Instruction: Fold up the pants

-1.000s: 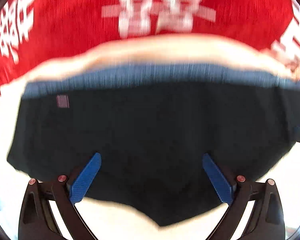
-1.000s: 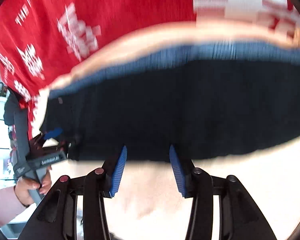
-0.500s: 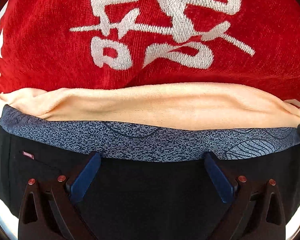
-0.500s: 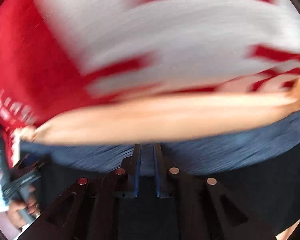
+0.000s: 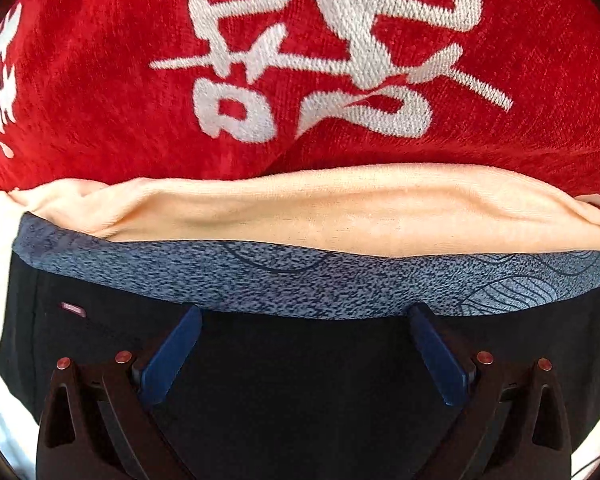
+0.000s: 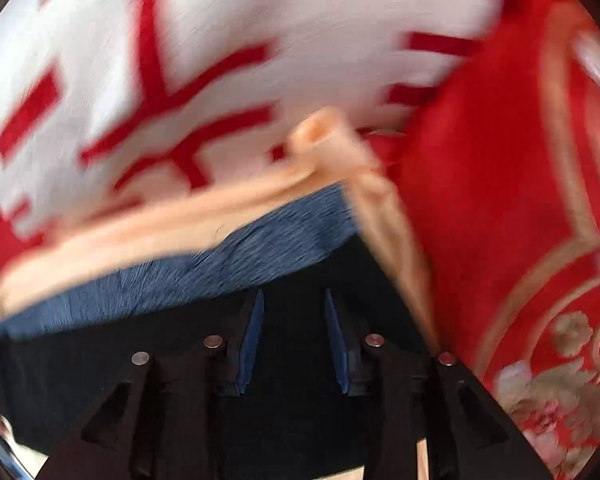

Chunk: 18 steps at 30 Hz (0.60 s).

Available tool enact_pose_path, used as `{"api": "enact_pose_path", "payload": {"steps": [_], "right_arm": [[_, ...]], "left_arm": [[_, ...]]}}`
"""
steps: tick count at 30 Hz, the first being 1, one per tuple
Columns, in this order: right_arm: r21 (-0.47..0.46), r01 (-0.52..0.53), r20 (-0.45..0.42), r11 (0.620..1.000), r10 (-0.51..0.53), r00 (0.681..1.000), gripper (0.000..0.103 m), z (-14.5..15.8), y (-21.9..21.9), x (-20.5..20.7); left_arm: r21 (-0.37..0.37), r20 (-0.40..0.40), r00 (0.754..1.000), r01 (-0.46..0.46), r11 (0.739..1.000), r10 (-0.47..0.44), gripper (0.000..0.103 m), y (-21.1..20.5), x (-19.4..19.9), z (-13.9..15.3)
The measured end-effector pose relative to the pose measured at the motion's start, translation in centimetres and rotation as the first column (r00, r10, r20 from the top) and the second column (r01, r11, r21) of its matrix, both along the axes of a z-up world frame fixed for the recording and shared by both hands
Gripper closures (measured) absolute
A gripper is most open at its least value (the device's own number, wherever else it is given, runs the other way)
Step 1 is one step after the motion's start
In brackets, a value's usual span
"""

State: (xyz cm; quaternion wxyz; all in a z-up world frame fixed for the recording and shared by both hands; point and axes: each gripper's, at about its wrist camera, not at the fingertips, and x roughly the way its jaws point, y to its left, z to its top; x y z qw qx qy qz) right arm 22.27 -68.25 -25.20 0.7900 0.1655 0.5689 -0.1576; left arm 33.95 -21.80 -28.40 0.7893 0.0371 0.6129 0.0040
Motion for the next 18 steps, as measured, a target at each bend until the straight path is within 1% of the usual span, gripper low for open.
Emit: {"api": "enact_pose_path", "payload": {"steps": [1, 2, 3, 4, 6, 8, 9, 10, 11, 13, 15, 16, 18], "right_arm": [[0.004, 0.013, 0.011, 1.000, -0.013, 1.000, 0.070, 0.4, -0.1, -0.2], [0.005, 0.015, 0.022, 1.000, -0.015, 1.000, 0.067, 0.9, 0.1, -0.3], [0.009, 0.004, 0.035, 1.000, -0.004, 0.999, 0.067, 1.3, 0.3, -0.2], [0.036, -0.020, 0.057, 0.999, 0.018, 0.998, 0.067, 1.8, 0.2, 0.0], [0.100, -0.068, 0.068, 0.993, 0.061, 0.996, 0.067, 1.7, -0.2, 0.9], [0.173, -0.125, 0.042, 0.977, 0.119, 0.992, 0.067, 0.3, 0.8, 2.6], [0.172, -0.143, 0.015, 0.975, 0.143, 0.990, 0.067, -0.6, 0.9, 3.3], [0.133, -0.161, -0.008, 0.978, 0.164, 0.986, 0.071, -1.2, 1.0, 3.9], [0.078, -0.166, -0.009, 0.983, 0.167, 0.986, 0.072, -1.4, 1.0, 4.5], [-0.041, -0.128, -0.026, 0.991, 0.127, 0.992, 0.072, -1.4, -0.1, 5.4], [-0.107, -0.067, -0.056, 0.992, 0.061, 0.997, 0.072, -1.0, -1.1, 5.6], [-0.113, -0.040, -0.061, 0.993, 0.033, 0.998, 0.067, -0.5, -1.3, 5.3], [-0.013, -0.014, -0.022, 1.000, 0.014, 1.000, 0.065, 0.7, -1.6, 3.8]], "left_arm": [[0.002, 0.000, 1.000, 0.001, 1.000, -0.001, 0.000, 0.1, -0.1, 0.0], [0.000, -0.002, 1.000, -0.001, 1.000, 0.001, 0.000, 0.2, 0.0, 0.3], [-0.001, -0.004, 1.000, -0.007, 1.000, 0.007, 0.000, 0.5, -0.2, 0.5], [-0.001, -0.004, 1.000, -0.009, 1.000, 0.009, 0.000, 0.7, -0.6, 0.9], [0.005, -0.001, 1.000, -0.013, 1.000, 0.013, 0.000, 0.7, -0.8, 0.6], [0.009, 0.003, 1.000, -0.015, 1.000, 0.015, 0.000, 0.7, -1.2, 0.7], [0.010, 0.005, 1.000, -0.016, 1.000, 0.016, 0.000, 0.7, -1.4, 0.8], [0.009, 0.005, 1.000, -0.018, 1.000, 0.018, 0.000, 0.7, -1.8, 0.8], [0.006, 0.005, 1.000, -0.022, 1.000, 0.022, 0.000, 0.8, -1.9, 0.7], [-0.002, 0.006, 1.000, -0.026, 1.000, 0.026, 0.000, 0.9, -2.7, 0.7], [-0.003, 0.005, 1.000, -0.030, 1.000, 0.030, 0.000, 1.0, -2.8, 0.6], [-0.003, 0.001, 0.999, -0.033, 0.999, 0.033, 0.000, 1.0, -2.9, 0.6], [0.006, -0.012, 0.999, -0.038, 0.999, 0.038, 0.000, 1.5, -3.1, 1.0]]}}
